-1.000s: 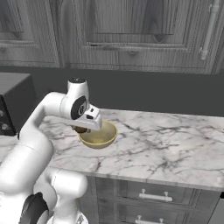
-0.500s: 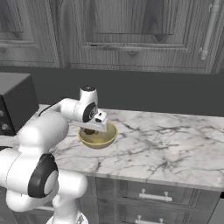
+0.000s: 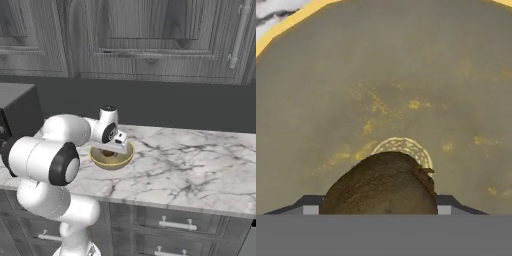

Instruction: Take the orange, mushroom, and kiwi from the freezer and place them in the bowl on the counter.

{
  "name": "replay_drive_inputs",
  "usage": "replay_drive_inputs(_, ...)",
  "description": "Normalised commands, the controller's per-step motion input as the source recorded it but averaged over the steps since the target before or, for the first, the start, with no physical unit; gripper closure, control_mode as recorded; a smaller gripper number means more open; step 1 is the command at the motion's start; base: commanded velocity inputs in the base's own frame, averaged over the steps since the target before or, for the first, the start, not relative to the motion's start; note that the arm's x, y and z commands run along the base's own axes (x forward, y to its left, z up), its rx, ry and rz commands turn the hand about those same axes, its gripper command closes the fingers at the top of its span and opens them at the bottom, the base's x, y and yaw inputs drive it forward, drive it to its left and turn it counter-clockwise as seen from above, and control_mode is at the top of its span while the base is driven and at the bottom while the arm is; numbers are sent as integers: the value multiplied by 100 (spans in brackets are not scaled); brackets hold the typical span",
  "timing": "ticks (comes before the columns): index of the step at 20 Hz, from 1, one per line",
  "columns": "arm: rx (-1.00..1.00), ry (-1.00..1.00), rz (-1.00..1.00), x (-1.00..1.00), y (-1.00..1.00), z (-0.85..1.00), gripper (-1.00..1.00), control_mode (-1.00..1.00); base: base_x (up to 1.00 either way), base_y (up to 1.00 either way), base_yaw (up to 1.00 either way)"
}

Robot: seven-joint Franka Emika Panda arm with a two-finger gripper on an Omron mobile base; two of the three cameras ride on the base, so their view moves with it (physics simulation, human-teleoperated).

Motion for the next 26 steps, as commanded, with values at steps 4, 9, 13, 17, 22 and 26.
replay_drive_inputs(4,0,0,0,17,-5,-41,100,-100,0,0,0)
replay_drive_inputs(9,0,0,0,2,-1,-25,-100,-100,0,0,0)
replay_drive_inputs(13,0,2,0,0,0,0,-100,-100,0,0,0)
replay_drive_inputs(17,0,0,0,0,0,0,-100,-100,0,0,0)
replay_drive_inputs(22,0,0,0,-4,0,0,-100,-100,0,0,0)
replay_drive_inputs(26,2,0,0,-21,-8,14,-100,-100,0,0,0)
